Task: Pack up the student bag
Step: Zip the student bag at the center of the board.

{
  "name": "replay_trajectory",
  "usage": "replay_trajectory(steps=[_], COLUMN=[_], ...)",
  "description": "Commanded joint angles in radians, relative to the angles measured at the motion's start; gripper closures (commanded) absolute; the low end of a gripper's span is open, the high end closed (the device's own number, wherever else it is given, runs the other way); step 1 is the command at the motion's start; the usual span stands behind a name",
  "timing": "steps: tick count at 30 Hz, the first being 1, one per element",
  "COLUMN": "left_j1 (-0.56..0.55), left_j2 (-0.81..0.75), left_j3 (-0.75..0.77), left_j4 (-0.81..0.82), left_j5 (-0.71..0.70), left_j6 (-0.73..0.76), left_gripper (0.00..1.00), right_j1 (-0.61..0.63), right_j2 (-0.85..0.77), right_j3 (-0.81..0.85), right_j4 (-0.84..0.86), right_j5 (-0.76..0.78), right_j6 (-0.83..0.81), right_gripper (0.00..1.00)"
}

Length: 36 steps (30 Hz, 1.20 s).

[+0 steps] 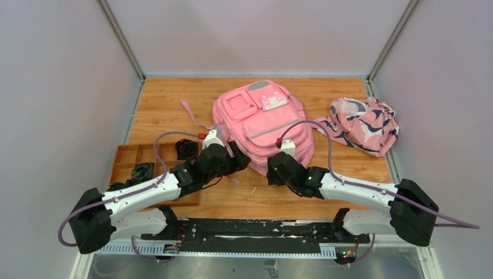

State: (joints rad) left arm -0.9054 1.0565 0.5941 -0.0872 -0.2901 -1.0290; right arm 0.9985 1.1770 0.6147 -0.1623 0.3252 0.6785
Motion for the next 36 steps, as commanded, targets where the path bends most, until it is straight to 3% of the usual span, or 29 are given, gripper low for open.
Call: replay_trajectory(steps=[1, 10, 15, 16, 22, 28, 29, 36], left_j1=[0.002, 0.002, 0.003, 0.003, 0.012, 0.030, 0.035, 0.088], left_j2=[0.030, 0.144, 0.191, 0.196, 0.242, 0.284, 0.285, 0.255], left_j3=[0.005, 0.000, 0.025, 0.025, 0.050, 0.073, 0.075, 0.093], left_j4=[0.058, 0.189, 0.200, 0.209, 0.245, 0.240, 0.231, 0.148], left_j5=[0.004, 0.063, 0.035, 0.020, 0.002, 0.024, 0.024, -0.013], left_j6=[-0.048, -0.072, -0.057, -0.056, -0.051, -0.063, -0.065, 0.005], left_gripper=[0.23, 0.25, 0.32, 0.35, 0.50, 0.96, 1.00, 1.00], right_j1=[0.025, 0.064, 0.066, 0.066, 0.067, 0.069, 0.069, 0.070], right_j2=[0.033, 0.140, 0.109, 0.095, 0.029, -0.020, -0.025, -0.115], right_j3=[0.037, 0.047, 0.049, 0.046, 0.011, -0.020, -0.019, -0.020], right_j4=[0.085, 0.139, 0.097, 0.087, 0.041, -0.005, -0.016, -0.177], right_j5=[0.097, 0.247, 0.282, 0.287, 0.285, 0.258, 0.247, 0.187], right_j6=[0.052, 0.116, 0.112, 0.114, 0.129, 0.139, 0.132, 0.083], right_gripper=[0.48, 0.68, 0.98, 1.00, 1.00, 1.00, 1.00, 1.00])
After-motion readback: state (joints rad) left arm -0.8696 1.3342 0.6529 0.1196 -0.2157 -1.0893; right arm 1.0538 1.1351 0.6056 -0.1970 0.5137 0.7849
